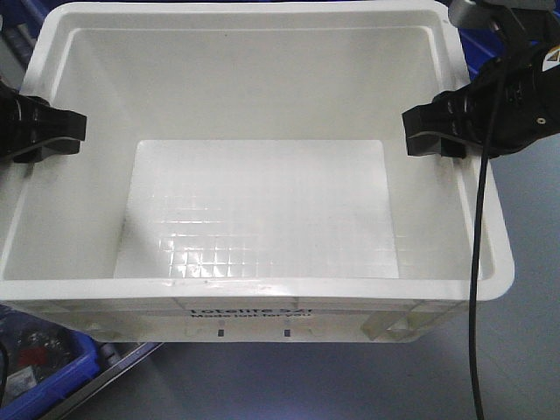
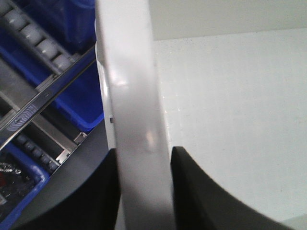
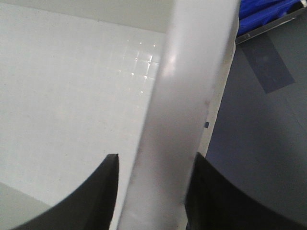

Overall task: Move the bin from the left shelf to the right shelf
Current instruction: 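Hold the tote with both grippers while the base turns away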

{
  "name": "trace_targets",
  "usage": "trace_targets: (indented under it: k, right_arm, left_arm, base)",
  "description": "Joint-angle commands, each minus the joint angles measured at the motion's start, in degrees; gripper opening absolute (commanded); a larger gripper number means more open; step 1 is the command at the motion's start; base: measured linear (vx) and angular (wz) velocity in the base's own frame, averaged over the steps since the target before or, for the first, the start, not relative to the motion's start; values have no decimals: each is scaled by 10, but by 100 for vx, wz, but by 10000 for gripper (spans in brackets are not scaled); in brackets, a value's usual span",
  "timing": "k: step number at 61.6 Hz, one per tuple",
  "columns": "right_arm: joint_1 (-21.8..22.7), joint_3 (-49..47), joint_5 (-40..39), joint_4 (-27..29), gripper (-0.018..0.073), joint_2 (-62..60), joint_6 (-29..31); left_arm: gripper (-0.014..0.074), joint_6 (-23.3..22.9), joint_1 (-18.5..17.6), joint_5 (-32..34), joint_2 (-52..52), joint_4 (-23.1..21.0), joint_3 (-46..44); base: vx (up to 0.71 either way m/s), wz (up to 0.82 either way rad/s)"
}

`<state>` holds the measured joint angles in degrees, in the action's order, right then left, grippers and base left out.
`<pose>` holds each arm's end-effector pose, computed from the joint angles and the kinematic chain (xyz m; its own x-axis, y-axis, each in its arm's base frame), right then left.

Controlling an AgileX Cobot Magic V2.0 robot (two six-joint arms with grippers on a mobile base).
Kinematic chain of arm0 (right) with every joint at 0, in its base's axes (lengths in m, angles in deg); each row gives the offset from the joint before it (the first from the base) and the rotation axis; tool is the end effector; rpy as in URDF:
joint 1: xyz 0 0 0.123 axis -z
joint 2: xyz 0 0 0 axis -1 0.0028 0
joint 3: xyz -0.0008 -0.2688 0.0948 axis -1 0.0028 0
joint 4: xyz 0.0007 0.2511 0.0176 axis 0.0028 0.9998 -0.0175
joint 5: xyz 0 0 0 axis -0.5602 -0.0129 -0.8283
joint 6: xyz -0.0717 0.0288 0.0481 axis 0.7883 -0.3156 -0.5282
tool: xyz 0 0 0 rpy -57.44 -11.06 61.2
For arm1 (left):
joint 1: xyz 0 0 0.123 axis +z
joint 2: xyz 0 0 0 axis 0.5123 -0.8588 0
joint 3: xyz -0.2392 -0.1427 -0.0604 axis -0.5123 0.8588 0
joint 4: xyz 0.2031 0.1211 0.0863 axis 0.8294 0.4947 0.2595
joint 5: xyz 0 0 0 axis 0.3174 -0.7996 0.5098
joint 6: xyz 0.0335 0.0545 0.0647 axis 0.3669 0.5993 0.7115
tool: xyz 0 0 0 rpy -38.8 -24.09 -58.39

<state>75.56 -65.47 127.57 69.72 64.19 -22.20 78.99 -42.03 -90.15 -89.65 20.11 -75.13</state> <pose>0.2583 0.0842 0.3570 -0.8107 -0.1290 -0.5710 -0.2918 0.9347 0.2031 0.2376 -0.0621 0.3558 -0.7910 0.0286 -0.6111 0.1921 0.9600 -0.2037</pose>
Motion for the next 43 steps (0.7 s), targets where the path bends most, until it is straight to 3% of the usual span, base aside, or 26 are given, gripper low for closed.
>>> trace_targets:
  k: [1, 43]
  right_arm:
    - [1, -20, -48, -3, -4, -21, 6]
    - [1, -20, -48, -3, -4, -21, 6]
  left_arm:
    - [-5, 23, -4, 65, 25, -22, -23]
    - [-5, 23, -4, 65, 25, -22, -23]
  base:
    - [11, -57]
    - [15, -45]
